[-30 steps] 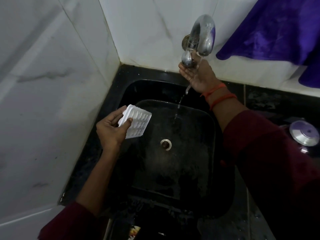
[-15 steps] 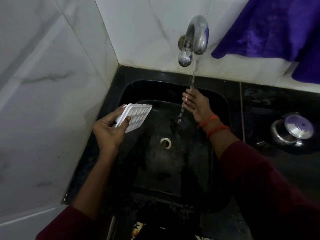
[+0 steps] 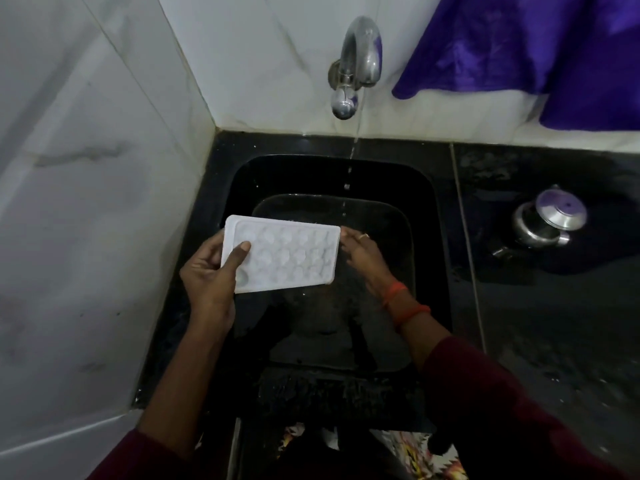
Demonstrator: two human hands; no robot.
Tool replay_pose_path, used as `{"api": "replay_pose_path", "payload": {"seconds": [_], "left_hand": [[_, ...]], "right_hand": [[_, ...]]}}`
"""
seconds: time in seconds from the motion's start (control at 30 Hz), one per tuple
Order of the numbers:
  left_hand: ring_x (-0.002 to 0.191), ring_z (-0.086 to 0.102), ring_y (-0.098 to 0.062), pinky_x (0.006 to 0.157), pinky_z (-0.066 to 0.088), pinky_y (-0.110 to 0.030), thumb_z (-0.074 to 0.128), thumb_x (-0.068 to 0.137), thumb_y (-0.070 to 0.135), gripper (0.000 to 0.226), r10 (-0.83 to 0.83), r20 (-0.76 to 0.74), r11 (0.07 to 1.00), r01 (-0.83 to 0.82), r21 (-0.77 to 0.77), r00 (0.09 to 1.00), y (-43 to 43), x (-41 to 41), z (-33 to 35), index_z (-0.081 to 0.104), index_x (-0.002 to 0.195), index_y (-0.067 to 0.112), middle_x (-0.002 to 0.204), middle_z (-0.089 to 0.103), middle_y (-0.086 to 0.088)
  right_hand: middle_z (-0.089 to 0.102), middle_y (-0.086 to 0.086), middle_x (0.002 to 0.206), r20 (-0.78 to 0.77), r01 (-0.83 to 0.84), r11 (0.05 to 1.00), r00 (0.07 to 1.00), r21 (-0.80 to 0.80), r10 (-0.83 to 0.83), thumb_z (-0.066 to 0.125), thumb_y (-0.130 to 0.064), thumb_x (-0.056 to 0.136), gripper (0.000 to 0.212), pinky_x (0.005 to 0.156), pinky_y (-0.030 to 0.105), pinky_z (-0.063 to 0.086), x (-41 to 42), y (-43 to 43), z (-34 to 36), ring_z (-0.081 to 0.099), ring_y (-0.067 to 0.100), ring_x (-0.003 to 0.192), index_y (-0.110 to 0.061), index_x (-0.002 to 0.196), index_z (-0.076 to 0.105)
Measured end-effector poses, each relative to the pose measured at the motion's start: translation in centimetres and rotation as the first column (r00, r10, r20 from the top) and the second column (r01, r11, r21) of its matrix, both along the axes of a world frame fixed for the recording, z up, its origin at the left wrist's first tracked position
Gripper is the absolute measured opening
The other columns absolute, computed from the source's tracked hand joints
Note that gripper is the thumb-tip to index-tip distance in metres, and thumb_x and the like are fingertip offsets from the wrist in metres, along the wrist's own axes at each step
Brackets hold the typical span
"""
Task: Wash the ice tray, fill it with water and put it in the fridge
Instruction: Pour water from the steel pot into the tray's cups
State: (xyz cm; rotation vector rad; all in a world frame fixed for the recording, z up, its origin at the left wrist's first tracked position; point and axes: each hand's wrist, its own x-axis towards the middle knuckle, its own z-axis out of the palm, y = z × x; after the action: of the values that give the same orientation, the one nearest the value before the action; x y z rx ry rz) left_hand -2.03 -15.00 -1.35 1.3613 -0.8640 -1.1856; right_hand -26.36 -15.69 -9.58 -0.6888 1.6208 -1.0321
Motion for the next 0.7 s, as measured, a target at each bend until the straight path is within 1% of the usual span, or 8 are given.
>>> {"api": "replay_pose_path", "payload": {"seconds": [0.07, 0.13, 0.23, 0.33, 0.43, 0.5, 0.63, 0.7], "left_hand": [[0.107, 0.071, -0.026, 0.087, 0.059, -0.039, 0.079, 0.083, 0.009, 0.037, -0.023, -0.039, 0.999, 0.024, 0.022, 0.999, 0.4, -0.1, 0.1, 0.071, 0.120, 0.012, 0.114, 0.075, -0.007], [0.107, 0.070, -0.025, 0.085, 0.059, -0.035, 0.079, 0.083, 0.009, 0.037, -0.048, -0.060, 0.999, 0.050, 0.019, 0.997, 0.6, -0.1, 0.3, 0.071, 0.119, 0.013, 0.114, 0.074, -0.005], [0.106, 0.069, -0.025, 0.085, 0.060, -0.033, 0.081, 0.077, 0.017, 0.038, -0.104, -0.120, 0.995, 0.103, -0.013, 0.987, 0.6, 0.1, 0.5, 0.071, 0.114, 0.018, 0.114, 0.073, -0.006], [0.111, 0.068, -0.027, 0.093, 0.058, -0.036, 0.085, 0.067, 0.027, 0.053, -0.158, -0.162, 0.987, 0.152, -0.049, 0.974, 0.5, -0.1, 0.3, 0.071, 0.116, 0.013, 0.122, 0.071, -0.012], [0.120, 0.066, -0.025, 0.098, 0.055, -0.034, 0.084, 0.066, 0.025, 0.065, -0.190, -0.198, 0.981, 0.181, -0.066, 0.961, 1.0, -1.2, 0.0, 0.065, 0.124, 0.003, 0.126, 0.071, -0.009], [0.118, 0.067, -0.023, 0.098, 0.055, -0.033, 0.082, 0.070, 0.021, 0.056, -0.204, -0.200, 0.979, 0.195, -0.064, 0.958, 1.3, -1.9, -0.3, 0.067, 0.121, 0.005, 0.123, 0.072, -0.008], [0.102, 0.072, -0.015, 0.082, 0.060, -0.026, 0.072, 0.087, 0.003, 0.029, -0.231, -0.091, 0.972, 0.233, 0.016, 0.969, 2.1, -3.8, -1.2, 0.070, 0.113, 0.017, 0.113, 0.075, -0.004], [0.101, 0.072, -0.017, 0.081, 0.061, -0.031, 0.067, 0.093, 0.003, 0.025, -0.290, -0.054, 0.953, 0.293, 0.069, 0.955, 2.6, -5.0, -1.8, 0.070, 0.113, 0.018, 0.111, 0.076, -0.001]], "right_hand": [[0.070, -0.005, 0.125, -0.023, -0.002, 0.999, 1.000, -0.042, 0.001, 0.060, -0.044, 0.090, 0.024, 0.109, 0.049, 0.048, -0.3, 0.9, -1.3, 0.064, 0.015, 0.120, -0.044, 0.113, 0.067], [0.072, 0.000, 0.120, -0.037, 0.048, 0.993, 0.998, -0.104, -0.052, 0.061, -0.026, 0.096, 0.024, 0.105, 0.053, 0.051, -0.3, 2.3, 0.2, 0.067, 0.019, 0.116, -0.039, 0.115, 0.065], [0.073, 0.005, 0.114, -0.054, 0.191, 0.960, 0.977, -0.206, -0.206, 0.063, -0.005, 0.096, 0.030, 0.099, 0.046, 0.056, -0.8, 4.1, 3.4, 0.070, 0.018, 0.111, -0.024, 0.119, 0.064], [0.074, 0.009, 0.112, -0.047, 0.294, 0.918, 0.947, -0.267, -0.318, 0.065, 0.000, 0.094, 0.028, 0.096, 0.042, 0.058, -1.7, 5.9, 5.5, 0.071, 0.020, 0.109, -0.015, 0.118, 0.065], [0.075, 0.010, 0.114, -0.041, 0.341, 0.883, 0.927, -0.323, -0.373, 0.065, 0.000, 0.094, 0.027, 0.097, 0.039, 0.057, -2.5, 7.7, 6.5, 0.071, 0.019, 0.110, -0.008, 0.120, 0.066], [0.075, 0.010, 0.114, -0.042, 0.358, 0.861, 0.916, -0.361, -0.398, 0.065, 0.001, 0.094, 0.026, 0.097, 0.037, 0.057, -3.2, 8.6, 7.0, 0.071, 0.019, 0.109, -0.005, 0.119, 0.066], [0.076, 0.006, 0.112, -0.057, 0.386, 0.842, 0.897, -0.377, -0.437, 0.069, -0.003, 0.092, 0.027, 0.095, 0.039, 0.058, -5.2, 10.7, 7.3, 0.072, 0.018, 0.107, -0.008, 0.119, 0.069], [0.077, 0.005, 0.109, -0.065, 0.411, 0.835, 0.884, -0.366, -0.463, 0.072, -0.007, 0.092, 0.029, 0.095, 0.040, 0.058, -6.8, 11.7, 7.3, 0.073, 0.019, 0.104, -0.010, 0.120, 0.069]]}}
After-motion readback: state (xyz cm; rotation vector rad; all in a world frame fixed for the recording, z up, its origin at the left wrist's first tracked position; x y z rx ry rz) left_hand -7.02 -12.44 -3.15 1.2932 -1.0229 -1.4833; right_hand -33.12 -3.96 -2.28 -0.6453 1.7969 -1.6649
